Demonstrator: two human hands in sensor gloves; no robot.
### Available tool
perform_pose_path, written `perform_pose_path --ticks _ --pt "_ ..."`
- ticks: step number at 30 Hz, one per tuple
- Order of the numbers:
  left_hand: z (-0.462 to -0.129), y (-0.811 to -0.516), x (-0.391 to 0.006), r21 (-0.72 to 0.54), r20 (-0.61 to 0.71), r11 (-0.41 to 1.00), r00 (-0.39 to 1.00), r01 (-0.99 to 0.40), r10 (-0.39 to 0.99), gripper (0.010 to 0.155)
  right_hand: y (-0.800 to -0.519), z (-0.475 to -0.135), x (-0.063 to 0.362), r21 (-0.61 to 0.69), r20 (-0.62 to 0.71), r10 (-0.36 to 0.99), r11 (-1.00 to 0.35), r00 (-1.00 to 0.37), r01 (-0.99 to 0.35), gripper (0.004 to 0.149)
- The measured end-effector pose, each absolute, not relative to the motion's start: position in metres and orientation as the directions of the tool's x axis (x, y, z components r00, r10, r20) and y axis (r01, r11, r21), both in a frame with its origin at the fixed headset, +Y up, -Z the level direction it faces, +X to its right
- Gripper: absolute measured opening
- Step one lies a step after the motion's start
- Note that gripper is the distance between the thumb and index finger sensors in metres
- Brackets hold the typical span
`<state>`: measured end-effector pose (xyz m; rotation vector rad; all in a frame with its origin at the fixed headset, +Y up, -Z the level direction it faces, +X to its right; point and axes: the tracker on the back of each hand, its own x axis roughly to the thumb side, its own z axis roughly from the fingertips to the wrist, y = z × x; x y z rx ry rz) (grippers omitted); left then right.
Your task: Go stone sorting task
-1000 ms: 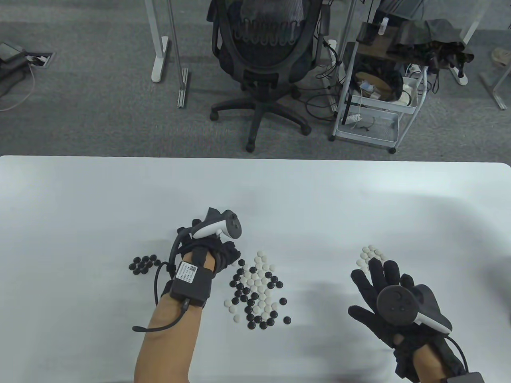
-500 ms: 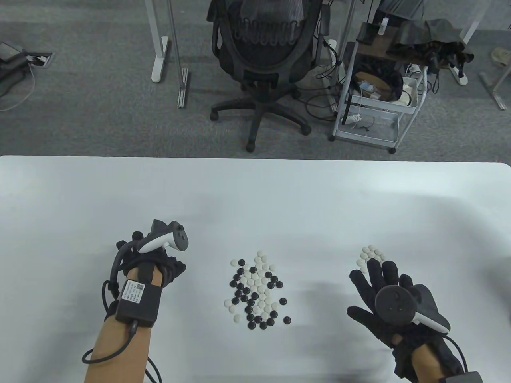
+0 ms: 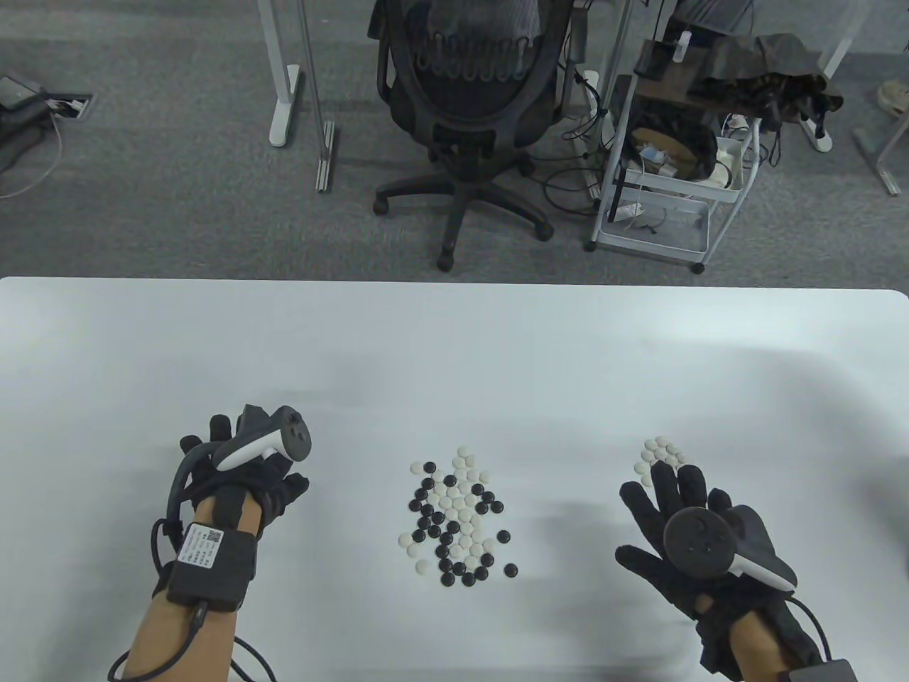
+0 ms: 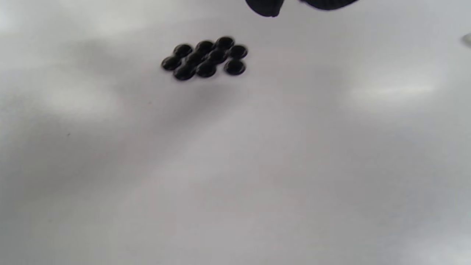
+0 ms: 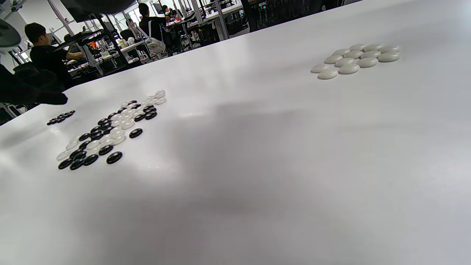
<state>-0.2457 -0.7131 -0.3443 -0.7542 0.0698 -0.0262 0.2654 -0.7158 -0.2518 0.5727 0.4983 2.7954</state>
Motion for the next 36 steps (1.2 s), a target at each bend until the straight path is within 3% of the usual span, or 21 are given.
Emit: perform_pose_path --ticks 4,9,15,20,23,27,36 --pt "-0.351 -0.702 -0.219 -0.678 0.013 0.734 0.998 -0.031 0.054 0.068 -0.715 -0.252 0.265 0.374 0.334 0.3 -0.912 -0.893 -0.167 0.079" --pt "-0.358 -0.71 -0.168 -0.72 0.143 0.693 0.972 -0.026 0.185 0.067 -0.715 -0.252 0.265 0.372 0.335 0.303 -0.913 -0.892 -0.17 0.079" --pt "-0.368 -0.733 -0.12 -0.74 0.231 0.672 0.948 0.027 0.217 0.066 -0.715 -0.252 0.265 0.372 0.336 0.306 -0.912 -0.891 -0.173 0.079" --pt "-0.379 -0.747 -0.102 -0.757 0.234 0.652 0.945 0.03 0.228 0.065 -0.715 -0.251 0.266 0.372 0.336 0.308 -0.912 -0.89 -0.175 0.079" --pt "-0.388 -0.753 -0.105 -0.757 0.193 0.652 0.967 0.041 0.164 0.065 -0.715 -0.251 0.266 0.372 0.336 0.308 -0.912 -0.89 -0.175 0.08" --pt "-0.401 -0.752 -0.127 -0.754 0.073 0.654 0.984 -0.054 0.165 0.065 -0.715 -0.251 0.266 0.372 0.336 0.308 -0.912 -0.89 -0.175 0.079" --pt "-0.404 -0.747 -0.216 -0.723 -0.226 0.653 0.97 -0.225 0.084 0.066 -0.715 -0.252 0.269 0.37 0.335 0.318 -0.91 -0.887 -0.186 0.079"
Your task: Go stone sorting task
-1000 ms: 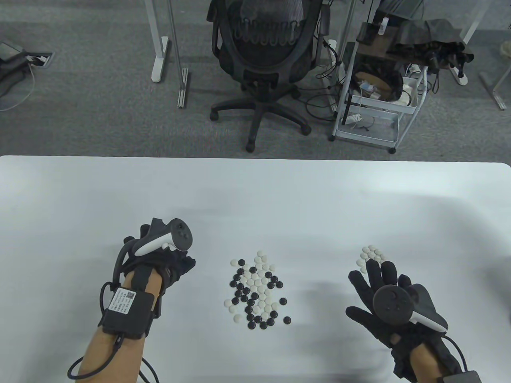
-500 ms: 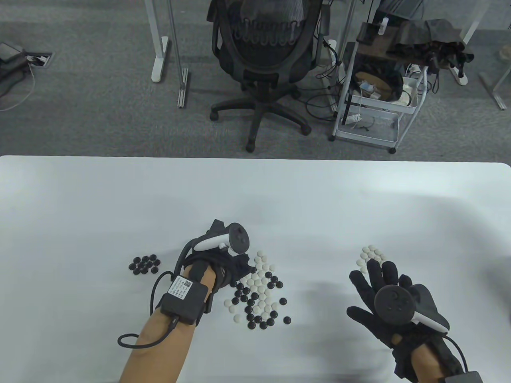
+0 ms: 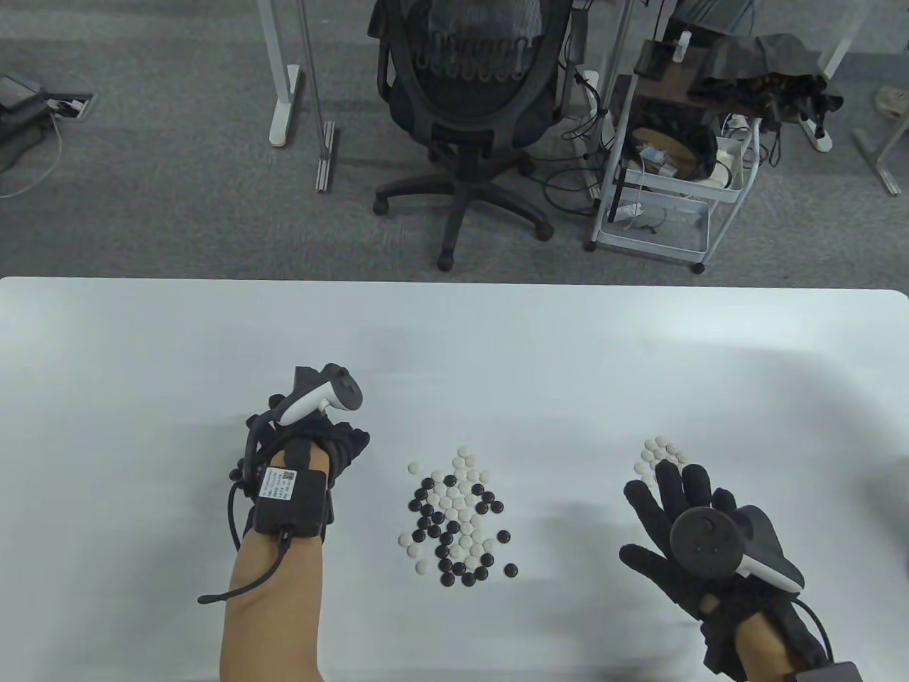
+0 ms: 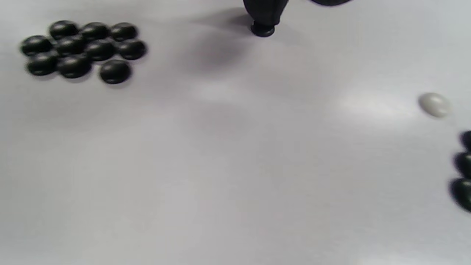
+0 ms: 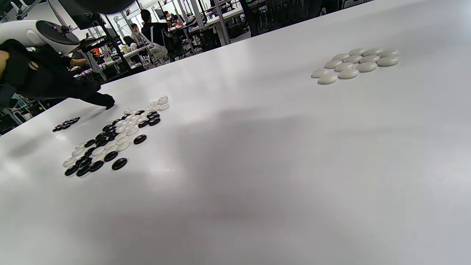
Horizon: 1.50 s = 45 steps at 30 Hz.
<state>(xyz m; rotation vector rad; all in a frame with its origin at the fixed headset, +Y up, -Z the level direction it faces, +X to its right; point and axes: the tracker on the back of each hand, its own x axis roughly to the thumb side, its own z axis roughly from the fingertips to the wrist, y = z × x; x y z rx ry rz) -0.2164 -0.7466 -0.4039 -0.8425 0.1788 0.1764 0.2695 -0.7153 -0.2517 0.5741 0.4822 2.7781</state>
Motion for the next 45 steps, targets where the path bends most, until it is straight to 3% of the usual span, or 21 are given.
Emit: perform_pose_path --ticks 13,22,27,31,35,45 --pt "-0.388 -0.743 -0.256 -0.714 -0.308 0.659 0.951 -0.237 0.009 0.068 -0.719 -0.253 0.269 0.382 0.332 0.308 -0.908 -0.891 -0.172 0.079" --pt "-0.381 -0.733 -0.257 -0.729 -0.3 0.64 0.954 -0.241 0.017 0.07 -0.718 -0.253 0.268 0.384 0.334 0.31 -0.907 -0.89 -0.172 0.079" --pt "-0.377 -0.715 -0.228 -0.74 -0.162 0.651 0.984 -0.167 0.069 0.069 -0.718 -0.253 0.268 0.384 0.333 0.31 -0.907 -0.89 -0.172 0.079" --pt "-0.361 -0.709 -0.189 -0.777 0.058 0.629 0.991 -0.029 0.117 0.068 -0.717 -0.252 0.268 0.38 0.336 0.312 -0.908 -0.889 -0.175 0.079" --pt "-0.349 -0.713 -0.161 -0.78 0.194 0.621 0.973 0.076 0.124 0.066 -0.717 -0.252 0.267 0.382 0.335 0.311 -0.908 -0.889 -0.173 0.079" --pt "-0.34 -0.733 -0.12 -0.784 0.3 0.605 0.937 0.135 0.18 0.064 -0.716 -0.251 0.267 0.38 0.336 0.309 -0.909 -0.89 -0.172 0.079"
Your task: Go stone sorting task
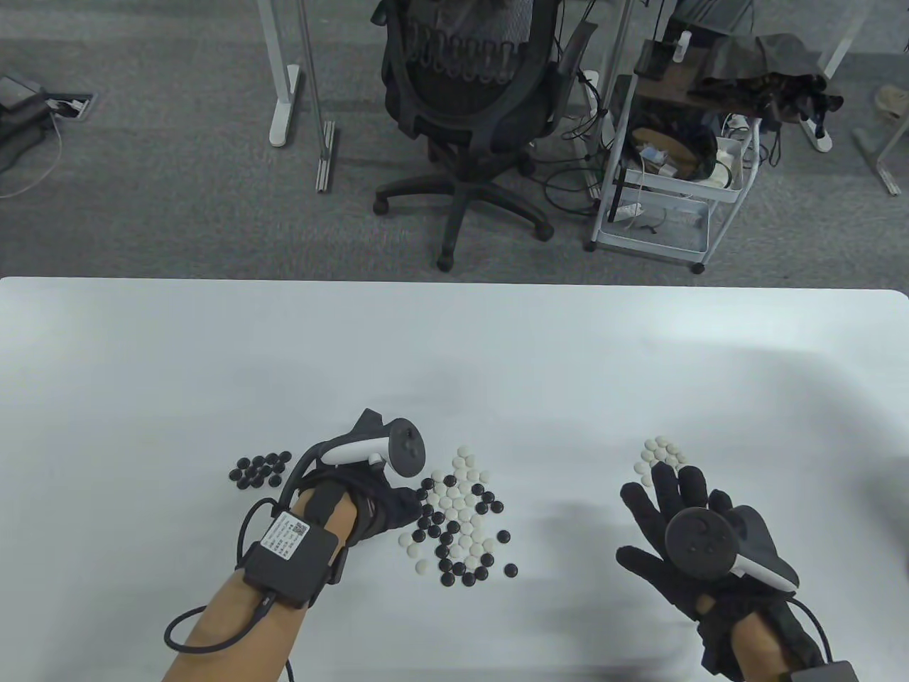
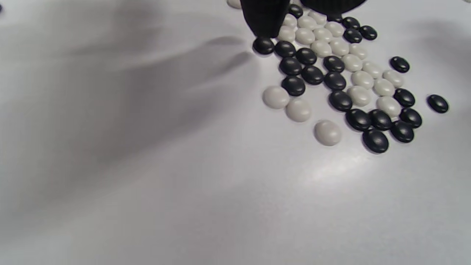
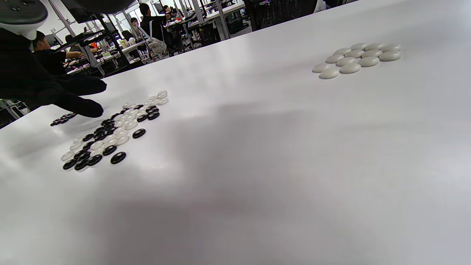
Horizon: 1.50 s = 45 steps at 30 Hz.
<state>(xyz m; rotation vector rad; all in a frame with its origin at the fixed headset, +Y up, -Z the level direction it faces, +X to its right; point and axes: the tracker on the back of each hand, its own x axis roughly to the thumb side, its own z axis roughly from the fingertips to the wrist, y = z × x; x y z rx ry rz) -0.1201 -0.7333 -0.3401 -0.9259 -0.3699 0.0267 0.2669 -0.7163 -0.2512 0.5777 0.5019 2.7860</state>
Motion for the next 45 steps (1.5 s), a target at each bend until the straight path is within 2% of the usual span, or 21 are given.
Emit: perform_pose_path --ticks 6,8,13,19,28,35,40,45 --pt "-0.338 -0.747 -0.121 -0.783 0.317 0.601 0.934 0.16 0.164 0.063 -0.716 -0.251 0.267 0.378 0.337 0.311 -0.909 -0.889 -0.176 0.079" --pt "-0.338 -0.744 -0.131 -0.769 0.303 0.614 0.948 0.181 0.101 0.062 -0.716 -0.251 0.267 0.379 0.337 0.313 -0.909 -0.888 -0.176 0.079" --pt "-0.353 -0.738 -0.181 -0.78 0.107 0.622 0.994 0.076 0.013 0.065 -0.717 -0.251 0.266 0.388 0.337 0.308 -0.907 -0.89 -0.167 0.079" --pt "-0.368 -0.739 -0.231 -0.768 -0.134 0.624 0.989 -0.143 0.062 0.066 -0.716 -0.25 0.266 0.38 0.338 0.308 -0.909 -0.889 -0.171 0.079" --pt "-0.366 -0.74 -0.26 -0.742 -0.231 0.633 0.971 -0.22 0.067 0.066 -0.716 -0.251 0.266 0.387 0.335 0.307 -0.907 -0.891 -0.167 0.079" --pt "-0.362 -0.73 -0.251 -0.732 -0.191 0.66 0.981 -0.169 0.039 0.066 -0.716 -0.251 0.266 0.388 0.333 0.306 -0.907 -0.892 -0.166 0.079" --pt "-0.352 -0.715 -0.208 -0.737 0.018 0.676 1.0 -0.003 0.025 0.066 -0.716 -0.251 0.265 0.391 0.332 0.303 -0.906 -0.893 -0.162 0.079" --pt "-0.342 -0.714 -0.158 -0.739 0.217 0.665 0.973 0.11 0.08 0.065 -0.716 -0.251 0.264 0.39 0.331 0.301 -0.907 -0.894 -0.161 0.079"
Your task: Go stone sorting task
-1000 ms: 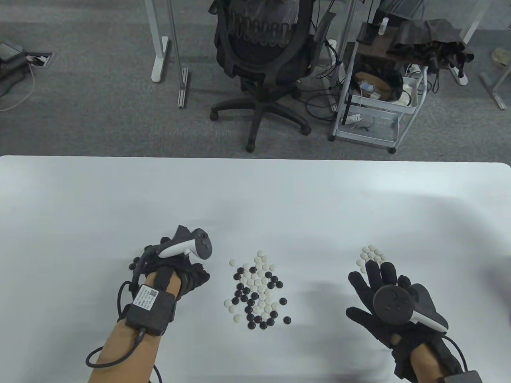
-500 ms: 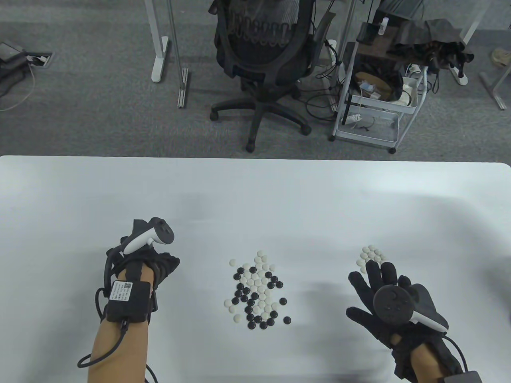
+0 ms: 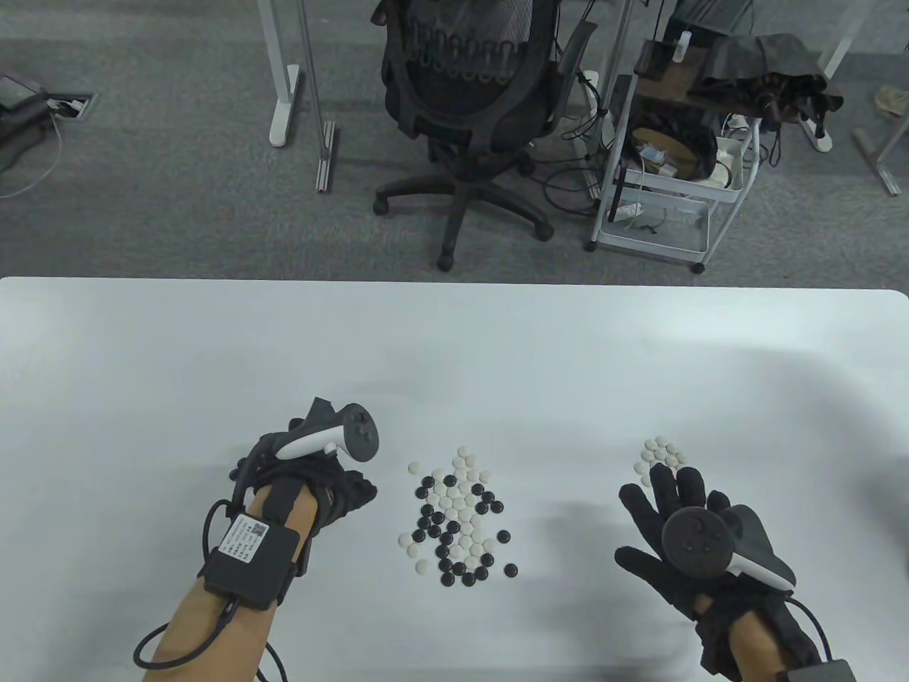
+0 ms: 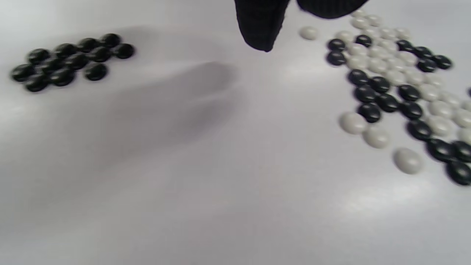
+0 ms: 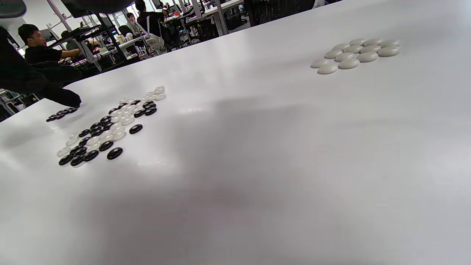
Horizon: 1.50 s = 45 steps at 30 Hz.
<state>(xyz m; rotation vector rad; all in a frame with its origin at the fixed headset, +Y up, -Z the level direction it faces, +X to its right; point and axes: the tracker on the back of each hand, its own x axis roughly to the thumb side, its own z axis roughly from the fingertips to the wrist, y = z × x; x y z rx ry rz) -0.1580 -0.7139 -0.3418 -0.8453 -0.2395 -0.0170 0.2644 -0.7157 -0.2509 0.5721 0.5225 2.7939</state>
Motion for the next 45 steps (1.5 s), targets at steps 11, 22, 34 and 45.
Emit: perform_pose_path --ticks 11,22,34,45 --pt "-0.343 -0.734 -0.104 -0.729 0.347 0.655 0.932 0.198 0.104 0.061 -0.715 -0.25 0.265 0.385 0.334 0.31 -0.907 -0.89 -0.171 0.079" --pt "-0.333 -0.742 -0.136 -0.738 0.31 0.624 0.95 0.255 -0.022 0.06 -0.714 -0.25 0.266 0.382 0.336 0.316 -0.907 -0.887 -0.178 0.079" --pt "-0.318 -0.742 -0.251 -0.783 -0.001 0.622 0.999 0.021 -0.035 0.06 -0.714 -0.249 0.266 0.381 0.336 0.311 -0.908 -0.889 -0.174 0.079" --pt "-0.333 -0.749 -0.268 -0.761 -0.105 0.643 0.994 -0.084 0.006 0.061 -0.713 -0.249 0.267 0.378 0.336 0.313 -0.909 -0.889 -0.177 0.079"
